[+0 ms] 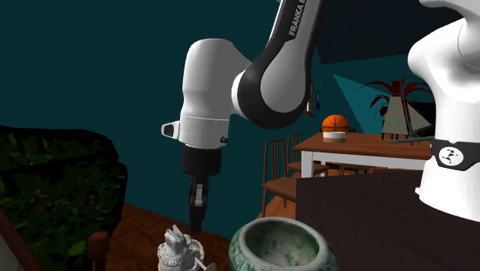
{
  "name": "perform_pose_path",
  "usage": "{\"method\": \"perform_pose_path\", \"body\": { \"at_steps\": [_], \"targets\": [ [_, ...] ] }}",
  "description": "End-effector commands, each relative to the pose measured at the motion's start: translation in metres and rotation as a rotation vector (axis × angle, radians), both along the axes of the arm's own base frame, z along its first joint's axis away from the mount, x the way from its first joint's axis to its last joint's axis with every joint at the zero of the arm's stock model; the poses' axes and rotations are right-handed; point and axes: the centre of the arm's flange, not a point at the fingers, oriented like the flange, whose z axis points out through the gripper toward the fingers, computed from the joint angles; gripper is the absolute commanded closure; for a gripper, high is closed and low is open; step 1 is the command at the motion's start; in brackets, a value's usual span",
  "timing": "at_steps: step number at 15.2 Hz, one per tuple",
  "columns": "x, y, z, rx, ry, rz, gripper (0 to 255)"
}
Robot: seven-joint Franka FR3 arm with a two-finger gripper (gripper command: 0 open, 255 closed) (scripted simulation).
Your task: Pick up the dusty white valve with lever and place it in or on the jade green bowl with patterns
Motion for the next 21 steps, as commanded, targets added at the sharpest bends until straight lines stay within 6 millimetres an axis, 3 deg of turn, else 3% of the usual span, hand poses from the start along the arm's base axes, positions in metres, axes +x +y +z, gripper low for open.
{"method": "perform_pose_path", "body": {
  "at_steps": [1, 2, 3, 7, 15, 21],
  "targets": [
    [0.0, 0.0, 0.01, 0.0, 0.0, 0.0, 255],
    [0.0, -0.001, 0.005, 0.0, 0.0, 0.0, 255],
    [0.0, -0.001, 0.005, 0.0, 0.0, 0.0, 0],
    [0.081, 0.011, 0.023, 0.061, 0.248, -0.282, 0],
    [0.074, 0.01, -0.016, 0.061, 0.248, -0.282, 0],
    [0.074, 0.01, -0.016, 0.061, 0.248, -0.282, 0]
  ]
}}
